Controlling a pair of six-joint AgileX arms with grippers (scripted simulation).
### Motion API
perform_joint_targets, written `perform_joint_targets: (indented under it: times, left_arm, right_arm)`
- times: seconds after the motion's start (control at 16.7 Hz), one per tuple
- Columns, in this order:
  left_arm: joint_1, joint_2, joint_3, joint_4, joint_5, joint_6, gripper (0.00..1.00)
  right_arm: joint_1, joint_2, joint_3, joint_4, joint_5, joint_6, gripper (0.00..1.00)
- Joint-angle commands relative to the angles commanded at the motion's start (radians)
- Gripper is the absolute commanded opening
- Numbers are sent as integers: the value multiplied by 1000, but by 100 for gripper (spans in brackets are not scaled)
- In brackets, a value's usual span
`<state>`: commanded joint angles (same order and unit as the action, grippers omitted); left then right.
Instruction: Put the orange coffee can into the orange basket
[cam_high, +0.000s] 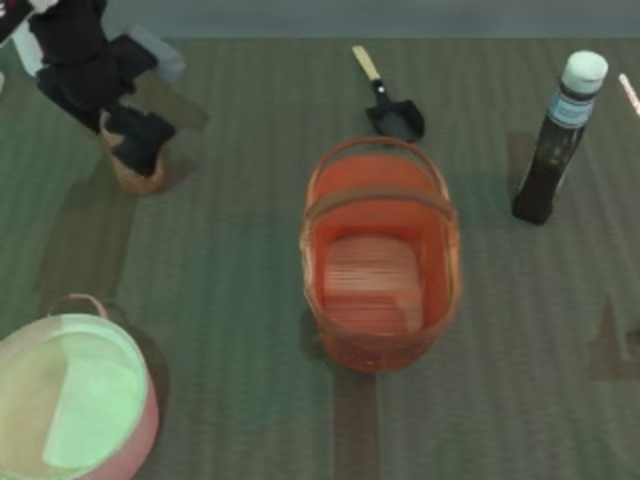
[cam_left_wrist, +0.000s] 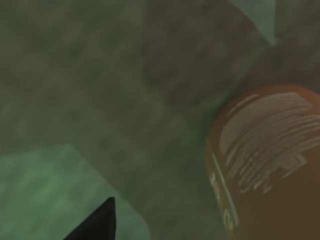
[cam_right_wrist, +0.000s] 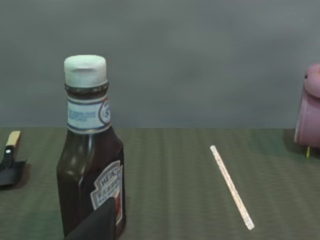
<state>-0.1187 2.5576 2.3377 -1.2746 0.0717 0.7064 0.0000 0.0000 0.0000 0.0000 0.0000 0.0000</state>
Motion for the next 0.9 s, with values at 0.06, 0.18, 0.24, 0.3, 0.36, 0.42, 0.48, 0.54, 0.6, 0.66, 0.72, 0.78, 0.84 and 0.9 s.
perform_joint_targets:
  times: [0.06, 0.18, 0.24, 0.3, 0.36, 0.42, 0.48, 0.54, 0.6, 0.66, 0.72, 0.78, 0.84, 0.9]
  left_arm:
    - [0, 0, -14, 14, 0, 0, 100]
    - [-1, -1, -17, 17, 0, -1, 100]
    - [-1, -1, -17, 17, 0, -1, 100]
    - [-1, -1, -17, 17, 0, -1, 100]
    - [-1, -1, -17, 17, 0, -1, 92]
    - [-1, -1, -17, 17, 0, -1, 85]
    - [-1, -1, -17, 17, 0, -1, 77]
    - [-1, -1, -17, 17, 0, -1, 70]
    - [-1, -1, -17, 17, 0, -1, 62]
    - [-1, -1, -17, 17, 0, -1, 55]
    - [-1, -1, -17, 17, 0, -1, 47]
    - [-1, -1, -17, 17, 0, -1, 40]
    - [-1, -1, -17, 17, 0, -1, 32]
    - [-1, -1, -17, 17, 0, -1, 25]
  right_arm:
    - [0, 0, 0, 0, 0, 0, 100]
    - [0, 0, 0, 0, 0, 0, 100]
    - [0, 0, 0, 0, 0, 0, 100]
    - [0, 0, 0, 0, 0, 0, 100]
    - [0, 0, 0, 0, 0, 0, 100]
    - [0, 0, 0, 0, 0, 0, 100]
    - [0, 0, 0, 0, 0, 0, 100]
    - [0, 0, 0, 0, 0, 0, 100]
    - [0, 0, 0, 0, 0, 0, 100]
    - [0, 0, 0, 0, 0, 0, 100]
    - [0, 0, 0, 0, 0, 0, 100]
    - [0, 0, 0, 0, 0, 0, 100]
    - [0, 0, 0, 0, 0, 0, 100]
    - [0, 0, 0, 0, 0, 0, 100]
